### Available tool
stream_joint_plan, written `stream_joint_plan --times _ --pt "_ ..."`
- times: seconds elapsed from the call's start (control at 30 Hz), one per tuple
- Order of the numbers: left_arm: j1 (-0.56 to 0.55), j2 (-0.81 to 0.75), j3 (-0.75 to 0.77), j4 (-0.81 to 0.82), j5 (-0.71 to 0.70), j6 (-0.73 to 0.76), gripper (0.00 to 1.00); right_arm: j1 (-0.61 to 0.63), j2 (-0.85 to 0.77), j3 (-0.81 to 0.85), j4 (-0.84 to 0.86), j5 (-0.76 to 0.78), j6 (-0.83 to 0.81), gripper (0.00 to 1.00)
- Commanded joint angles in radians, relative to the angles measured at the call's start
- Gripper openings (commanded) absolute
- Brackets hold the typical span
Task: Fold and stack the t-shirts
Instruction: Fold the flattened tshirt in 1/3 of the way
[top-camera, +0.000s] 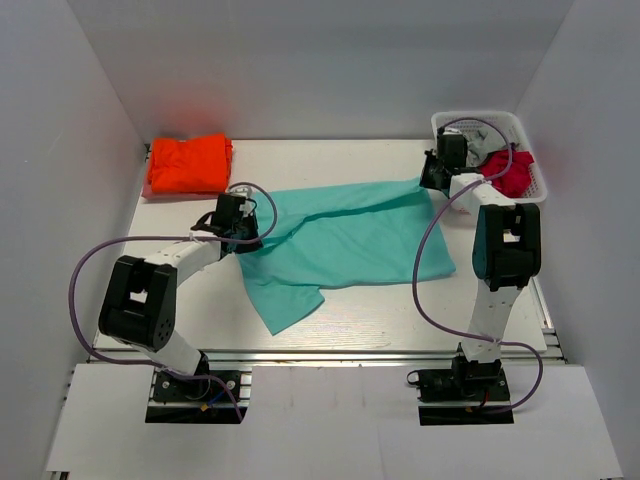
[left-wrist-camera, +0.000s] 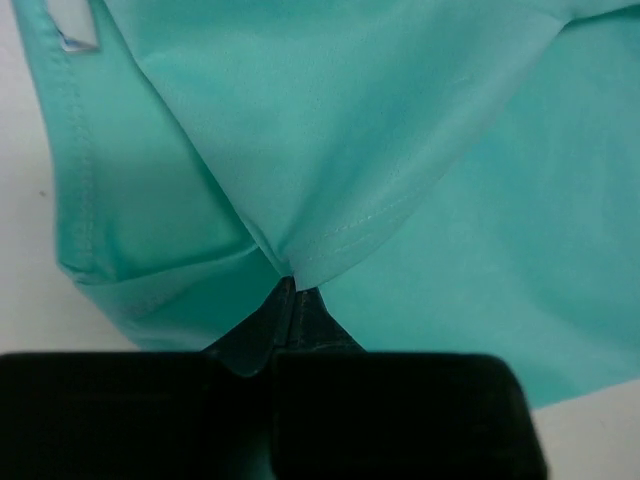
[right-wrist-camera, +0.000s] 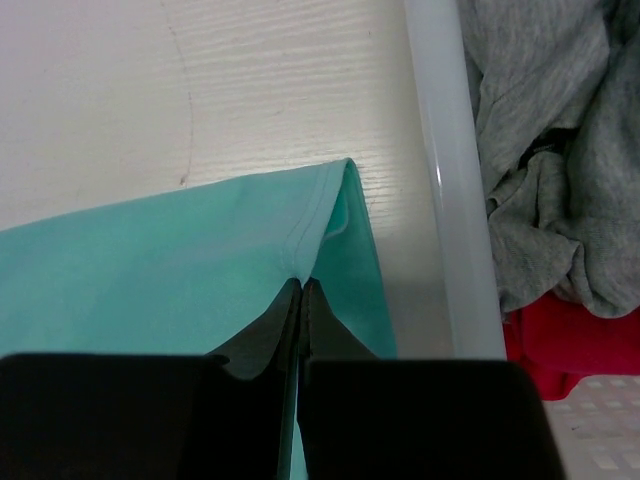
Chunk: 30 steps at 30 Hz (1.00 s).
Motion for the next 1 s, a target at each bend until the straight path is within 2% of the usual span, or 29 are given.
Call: stream_joint_plan --times 0.0,0.03,0.1,0.13,0.17,0.2,0.23,0.27,0.3,0.47,0.6,0.67,0.73,0.77,0.9,0.97 --pt "-0.007 -0.012 -0.011 -0.037 0.065 -0.039 0.08 -0.006 -0.054 -0.014 0.045 0.023 -0.023 0.0" --pt "-0.007 -0.012 -0.011 -0.066 0.065 -0.039 0.2 -0.006 -0.053 -0.014 0.045 0.02 -0.02 0.0" --pt "-0.007 -0.012 -0.011 -0.076 0.112 -0.013 0.37 -0.004 -0.047 -0.01 0.024 0.021 -0.019 0.03" --pt "-0.016 -0.032 -0.011 -0.076 0.127 -0.004 0.54 -0.004 -0.048 -0.013 0.019 0.058 -0.013 0.08" --pt "-0.016 -0.041 -0.002 -0.085 0.137 0.005 0.59 -0.003 -0.054 -0.023 0.019 0.069 -0.006 0.12" --pt "-0.016 -0.05 0.007 -0.094 0.12 0.005 0.65 -0.004 -0.057 -0.043 0.021 0.075 0.0 0.18" --pt "-0.016 -0.064 0.019 -0.094 0.12 0.022 0.75 -0.003 -0.07 -0.046 0.024 0.072 0.004 0.3" --pt "-0.016 -0.077 0.029 -0.108 0.12 0.036 0.95 -0.006 -0.074 -0.048 0.025 0.063 0.004 0.37" --pt "-0.025 -0.096 0.053 -0.108 0.109 0.036 1.0 -0.001 -0.076 -0.045 0.027 0.05 -0.014 0.44" --pt "-0.025 -0.141 0.128 -0.12 0.078 0.082 1.0 0.008 -0.103 -0.028 0.015 0.027 -0.023 0.54" --pt "-0.025 -0.132 0.147 -0.004 0.068 0.073 1.0 0.023 -0.125 -0.025 0.028 -0.026 -0.062 0.58" --pt "0.0 -0.06 0.186 0.029 0.083 0.021 1.0 0.036 -0.116 -0.001 0.022 -0.06 -0.079 0.6" --pt "0.001 0.033 0.261 -0.045 0.068 -0.013 1.0 0.057 -0.1 0.015 0.006 -0.094 -0.08 0.61" --pt "0.001 0.085 0.345 -0.078 0.043 -0.022 1.0 0.063 -0.084 0.039 -0.01 -0.105 -0.069 0.64" --pt "0.01 0.348 0.501 -0.158 0.066 -0.046 1.0 0.075 -0.005 0.076 -0.022 -0.19 0.004 0.75" --pt "0.019 0.4 0.531 -0.171 0.033 -0.056 1.0 0.072 0.034 0.102 -0.037 -0.207 0.016 0.79"
